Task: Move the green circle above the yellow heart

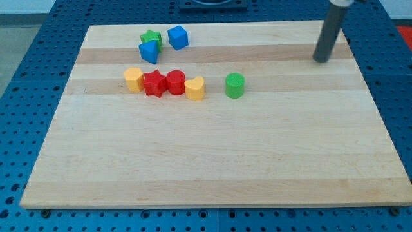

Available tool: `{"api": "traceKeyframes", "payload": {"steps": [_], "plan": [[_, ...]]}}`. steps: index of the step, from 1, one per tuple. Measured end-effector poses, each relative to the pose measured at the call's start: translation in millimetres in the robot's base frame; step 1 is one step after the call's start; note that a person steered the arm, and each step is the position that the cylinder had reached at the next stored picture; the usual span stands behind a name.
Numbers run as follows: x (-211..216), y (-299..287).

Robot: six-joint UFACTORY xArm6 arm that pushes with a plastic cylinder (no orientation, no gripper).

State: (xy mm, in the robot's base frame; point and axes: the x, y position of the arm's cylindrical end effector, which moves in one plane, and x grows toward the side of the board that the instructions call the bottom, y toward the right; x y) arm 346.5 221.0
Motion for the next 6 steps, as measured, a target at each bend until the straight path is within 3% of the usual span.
{"api": "traceKeyframes", "payload": {"steps": [1, 3, 4, 5, 6], "plan": [[47.9, -38.3], [58.3, -146.4], [78.9, -162.6], [82.2, -194.6], [55.6, -213.4]]}}
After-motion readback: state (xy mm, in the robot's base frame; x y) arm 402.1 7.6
